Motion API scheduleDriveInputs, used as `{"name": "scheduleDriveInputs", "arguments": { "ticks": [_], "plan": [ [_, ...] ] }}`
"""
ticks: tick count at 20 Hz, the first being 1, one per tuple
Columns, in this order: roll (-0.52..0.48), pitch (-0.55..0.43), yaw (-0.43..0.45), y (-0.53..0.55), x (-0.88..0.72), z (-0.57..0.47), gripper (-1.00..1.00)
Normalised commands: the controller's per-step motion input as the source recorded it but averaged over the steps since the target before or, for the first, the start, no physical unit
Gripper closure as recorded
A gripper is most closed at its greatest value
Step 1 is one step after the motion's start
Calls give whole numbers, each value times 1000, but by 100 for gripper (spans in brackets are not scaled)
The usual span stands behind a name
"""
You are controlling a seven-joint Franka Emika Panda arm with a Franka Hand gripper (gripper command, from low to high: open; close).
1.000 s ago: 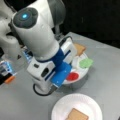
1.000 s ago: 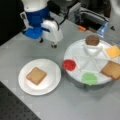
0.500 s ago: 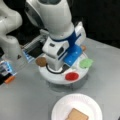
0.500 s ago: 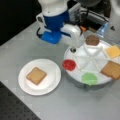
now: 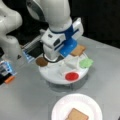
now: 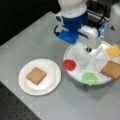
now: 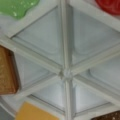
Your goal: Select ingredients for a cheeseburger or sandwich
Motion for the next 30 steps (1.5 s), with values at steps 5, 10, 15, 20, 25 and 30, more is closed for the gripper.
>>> {"name": "scheduleDriveInputs", "arguments": {
  "ticks": [5, 10, 15, 20, 25, 30],
  "plan": [
    [-110, -200, -59, 240, -505, -190, -100],
    [-203, -96, 114, 257, -129, -31, -100],
    [-146, -58, 203, 53, 202, -27, -100],
    [-78, 0, 234, -199, 380, -59, -100],
    [-159, 8, 160, -132, 329, -171, -100],
    [-214, -4, 125, -46, 128, -132, -100]
  ]
}}
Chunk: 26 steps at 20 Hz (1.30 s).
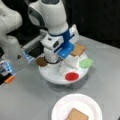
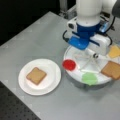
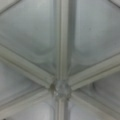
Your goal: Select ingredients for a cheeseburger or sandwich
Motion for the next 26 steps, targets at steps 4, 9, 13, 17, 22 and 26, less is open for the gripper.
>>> {"name": "scheduleDriveInputs", "arguments": {
  "ticks": [4, 9, 13, 17, 22, 26],
  "plan": [
    [-257, -43, 59, 33, -53, -131, -100],
    [-243, -82, 25, 117, -201, -177, -100],
    [-151, -121, 29, 108, -229, -186, -100],
    [-97, -151, 33, 68, -195, -157, -100],
    [-64, -171, 62, 6, -165, -130, -100],
    [-51, -192, 67, -14, -179, -163, -100]
  ]
}}
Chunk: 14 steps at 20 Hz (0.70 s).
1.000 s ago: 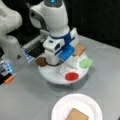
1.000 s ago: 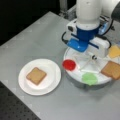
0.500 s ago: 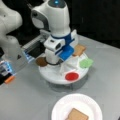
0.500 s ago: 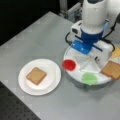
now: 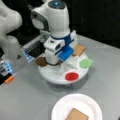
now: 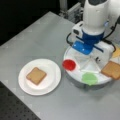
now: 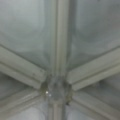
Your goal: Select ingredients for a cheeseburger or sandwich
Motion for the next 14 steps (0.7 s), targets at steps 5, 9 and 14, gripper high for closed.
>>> {"name": "scheduleDriveInputs", "arguments": {
  "ticks": [5, 9, 14],
  "plan": [
    [-35, -194, 56, 25, -184, -199, -100],
    [-18, -176, 40, 88, -164, -179, -100],
    [-11, -151, 13, 108, -150, -130, -100]
  ]
}}
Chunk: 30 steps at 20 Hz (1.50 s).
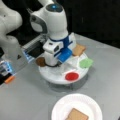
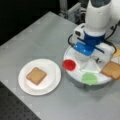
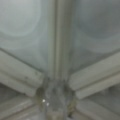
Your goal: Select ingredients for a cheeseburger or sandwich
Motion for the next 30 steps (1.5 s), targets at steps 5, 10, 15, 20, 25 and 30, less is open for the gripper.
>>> {"name": "scheduleDriveInputs", "arguments": {
  "ticks": [5, 10, 15, 20, 25, 30],
  "plan": [
    [4, -158, -1, 89, -131, -131, -100],
    [26, -160, 9, 59, -128, -145, -100],
    [41, -170, 21, 70, -130, -181, -100],
    [50, -174, 54, 63, -167, -181, -100],
    [54, -150, 161, 45, -247, -143, -100],
    [29, -145, 290, 14, -328, -93, -100]
  ]
}}
